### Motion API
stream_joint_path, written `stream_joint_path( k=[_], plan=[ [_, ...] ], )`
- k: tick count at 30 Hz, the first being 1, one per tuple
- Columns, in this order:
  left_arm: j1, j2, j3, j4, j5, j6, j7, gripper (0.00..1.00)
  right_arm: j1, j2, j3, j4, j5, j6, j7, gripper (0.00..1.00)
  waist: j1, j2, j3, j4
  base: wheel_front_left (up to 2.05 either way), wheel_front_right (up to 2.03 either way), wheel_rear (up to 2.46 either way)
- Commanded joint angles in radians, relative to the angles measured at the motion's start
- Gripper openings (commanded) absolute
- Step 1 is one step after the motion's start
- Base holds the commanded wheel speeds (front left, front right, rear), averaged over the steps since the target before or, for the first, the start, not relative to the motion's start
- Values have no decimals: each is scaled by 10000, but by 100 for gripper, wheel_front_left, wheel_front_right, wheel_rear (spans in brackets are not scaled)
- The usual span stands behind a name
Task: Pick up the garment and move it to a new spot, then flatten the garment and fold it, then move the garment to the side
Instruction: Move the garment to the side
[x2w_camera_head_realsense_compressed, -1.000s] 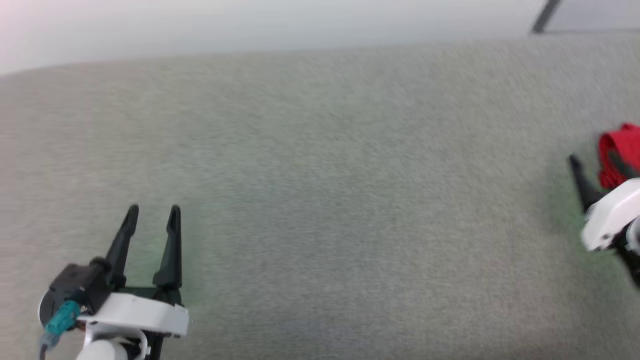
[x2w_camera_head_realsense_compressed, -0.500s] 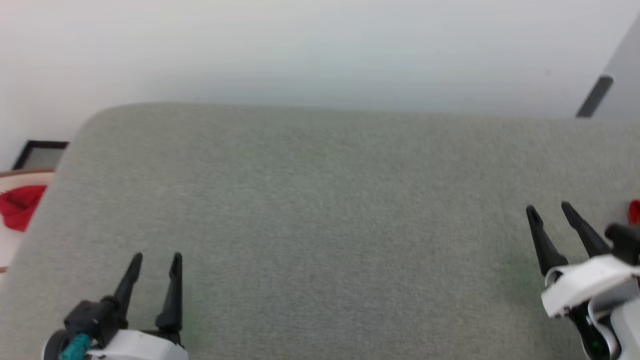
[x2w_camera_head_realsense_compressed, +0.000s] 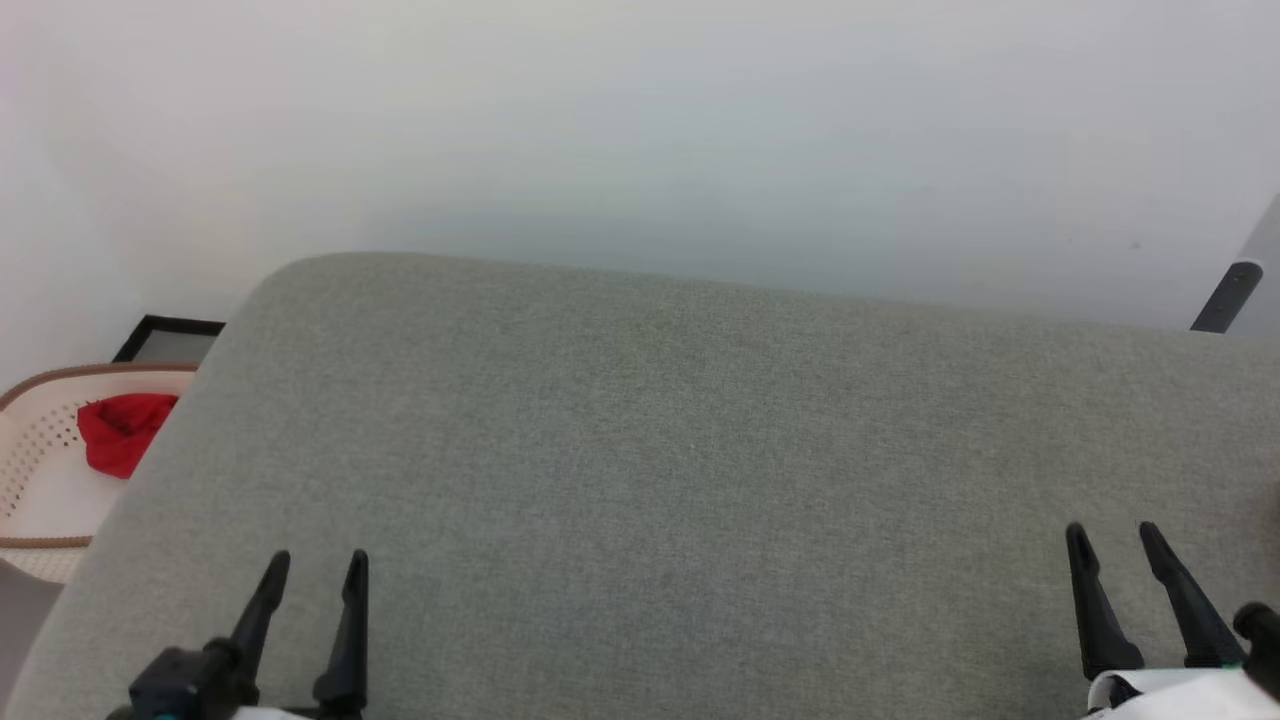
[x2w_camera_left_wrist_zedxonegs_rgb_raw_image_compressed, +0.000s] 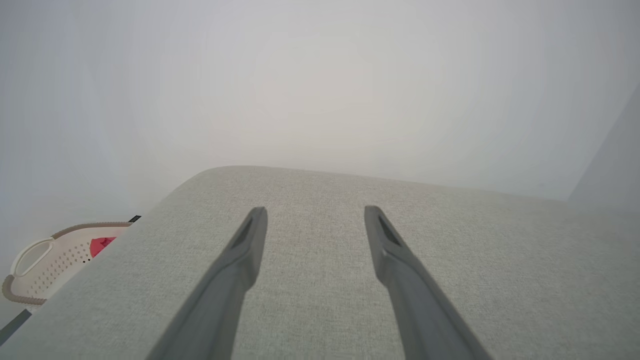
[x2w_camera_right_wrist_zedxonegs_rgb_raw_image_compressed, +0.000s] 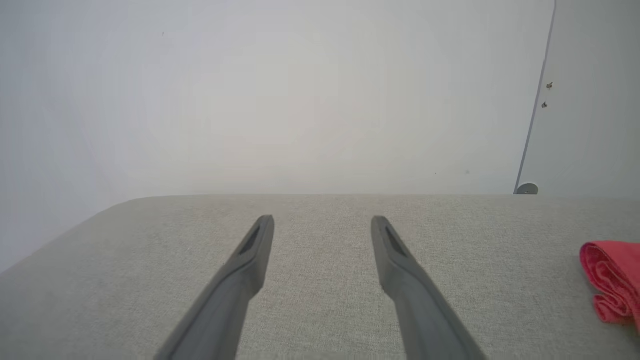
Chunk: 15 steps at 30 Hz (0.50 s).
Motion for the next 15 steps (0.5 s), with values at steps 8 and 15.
stream_joint_path(
  k=[8, 15],
  plan=[
    [825, -246, 318, -760, -10, -28, 9, 100, 1002, 641, -896, -1255, -729, -12, 362, 100, 0, 0, 78, -119, 0, 0, 0],
    [1210, -294, 412, -1353, 116, -28, 9, 100, 1545, 999, -1356, -1915, -961, -10, 589, 100, 0, 0, 164, -138, 0, 0, 0]
  ],
)
